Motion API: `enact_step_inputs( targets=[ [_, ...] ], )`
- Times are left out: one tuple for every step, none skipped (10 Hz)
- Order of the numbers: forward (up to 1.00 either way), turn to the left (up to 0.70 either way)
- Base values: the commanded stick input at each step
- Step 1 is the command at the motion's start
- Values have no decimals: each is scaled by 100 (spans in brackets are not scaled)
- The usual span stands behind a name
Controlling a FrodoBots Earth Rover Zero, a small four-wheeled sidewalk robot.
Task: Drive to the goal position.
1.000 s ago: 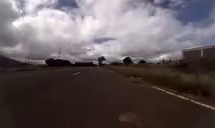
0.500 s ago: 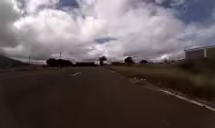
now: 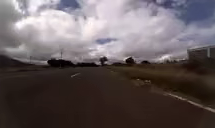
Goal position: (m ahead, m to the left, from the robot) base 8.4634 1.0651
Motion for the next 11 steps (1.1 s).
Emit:
enact_step_inputs(
  targets=[
    [70, 0],
    [70, 0],
    [70, 0],
    [70, 0],
    [70, 0],
    [70, 0],
    [70, 0],
    [70, 0],
    [70, 0],
    [70, 0],
    [70, 0]
  ],
)
